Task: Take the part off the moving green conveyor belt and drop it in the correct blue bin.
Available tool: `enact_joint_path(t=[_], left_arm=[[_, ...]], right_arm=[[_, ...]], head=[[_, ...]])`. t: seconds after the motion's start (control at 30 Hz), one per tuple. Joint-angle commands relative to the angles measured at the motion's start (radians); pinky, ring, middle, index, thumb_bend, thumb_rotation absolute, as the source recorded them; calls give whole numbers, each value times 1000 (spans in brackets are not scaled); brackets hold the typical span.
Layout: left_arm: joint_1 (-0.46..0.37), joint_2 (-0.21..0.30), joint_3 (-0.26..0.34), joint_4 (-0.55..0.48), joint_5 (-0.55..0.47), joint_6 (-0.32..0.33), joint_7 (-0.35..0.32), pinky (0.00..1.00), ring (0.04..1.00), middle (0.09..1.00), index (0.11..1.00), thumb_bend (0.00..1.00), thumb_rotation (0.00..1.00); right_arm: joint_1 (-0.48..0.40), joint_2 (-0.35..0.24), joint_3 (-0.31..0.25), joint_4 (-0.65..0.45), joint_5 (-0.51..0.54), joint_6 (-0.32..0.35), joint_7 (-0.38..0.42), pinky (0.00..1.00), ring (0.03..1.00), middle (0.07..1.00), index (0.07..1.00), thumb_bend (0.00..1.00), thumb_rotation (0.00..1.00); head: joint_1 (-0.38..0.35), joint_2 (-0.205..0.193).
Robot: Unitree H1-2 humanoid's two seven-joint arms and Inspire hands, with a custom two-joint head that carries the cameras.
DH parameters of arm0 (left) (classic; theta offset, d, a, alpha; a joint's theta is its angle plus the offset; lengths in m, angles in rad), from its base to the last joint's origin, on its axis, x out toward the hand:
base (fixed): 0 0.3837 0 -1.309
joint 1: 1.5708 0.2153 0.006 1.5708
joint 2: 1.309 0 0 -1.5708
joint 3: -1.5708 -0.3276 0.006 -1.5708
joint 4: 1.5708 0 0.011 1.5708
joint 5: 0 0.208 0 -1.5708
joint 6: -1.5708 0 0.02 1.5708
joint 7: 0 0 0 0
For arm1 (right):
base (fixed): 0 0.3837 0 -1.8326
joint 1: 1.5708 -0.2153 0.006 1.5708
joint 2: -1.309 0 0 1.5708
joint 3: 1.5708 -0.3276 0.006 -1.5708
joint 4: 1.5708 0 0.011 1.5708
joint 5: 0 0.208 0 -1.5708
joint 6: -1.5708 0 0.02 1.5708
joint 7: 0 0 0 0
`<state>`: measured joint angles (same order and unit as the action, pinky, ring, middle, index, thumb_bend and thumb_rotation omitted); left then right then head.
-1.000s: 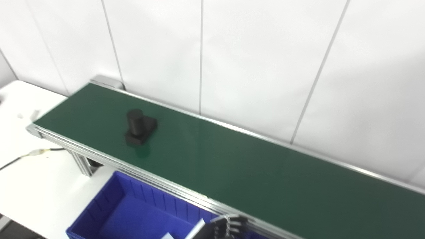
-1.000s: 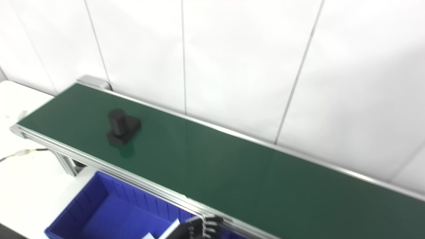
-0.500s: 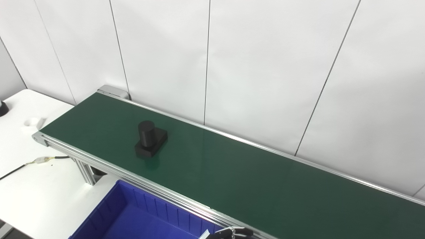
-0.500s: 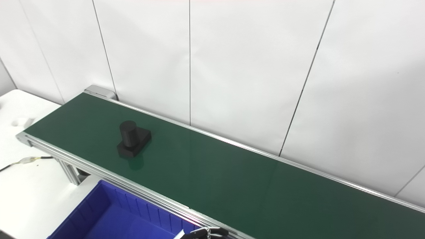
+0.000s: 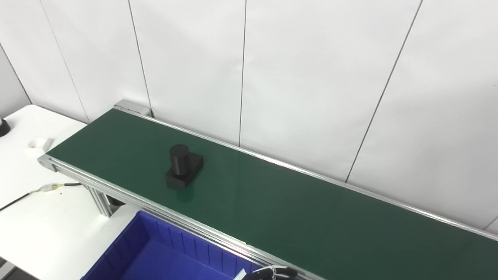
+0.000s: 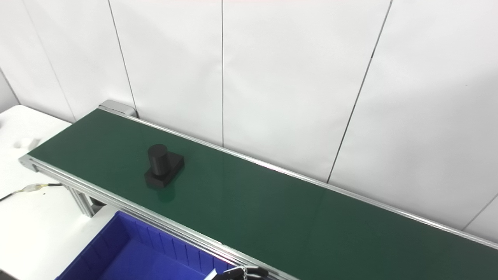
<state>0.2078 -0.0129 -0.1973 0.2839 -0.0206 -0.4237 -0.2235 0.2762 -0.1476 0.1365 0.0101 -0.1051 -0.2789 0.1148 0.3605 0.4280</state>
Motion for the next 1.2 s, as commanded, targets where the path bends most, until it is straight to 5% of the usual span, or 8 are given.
enact_joint_path(t=[0.0,0.53,0.83,1.17], left_arm=[[-14,-7,-4,-17,-2,-45,0,571,660,710,761,766,723],[-23,-13,-6,-4,-5,-45,0,571,660,709,761,778,724],[-23,-16,-7,-2,-3,-45,1,570,657,706,763,756,714],[-23,-15,-10,-4,-1,-44,2,576,658,706,763,767,727]], right_arm=[[-5,-3,-6,-25,11,-39,-1,628,732,799,869,527,402],[9,-18,-5,-93,18,-50,12,584,678,746,778,536,375],[30,-50,-14,-219,61,-39,39,583,678,734,766,582,438],[9,-80,-15,-402,-11,22,54,536,658,706,727,616,418]], head=[[1,1],[-2,0],[-7,7],[-19,15]])
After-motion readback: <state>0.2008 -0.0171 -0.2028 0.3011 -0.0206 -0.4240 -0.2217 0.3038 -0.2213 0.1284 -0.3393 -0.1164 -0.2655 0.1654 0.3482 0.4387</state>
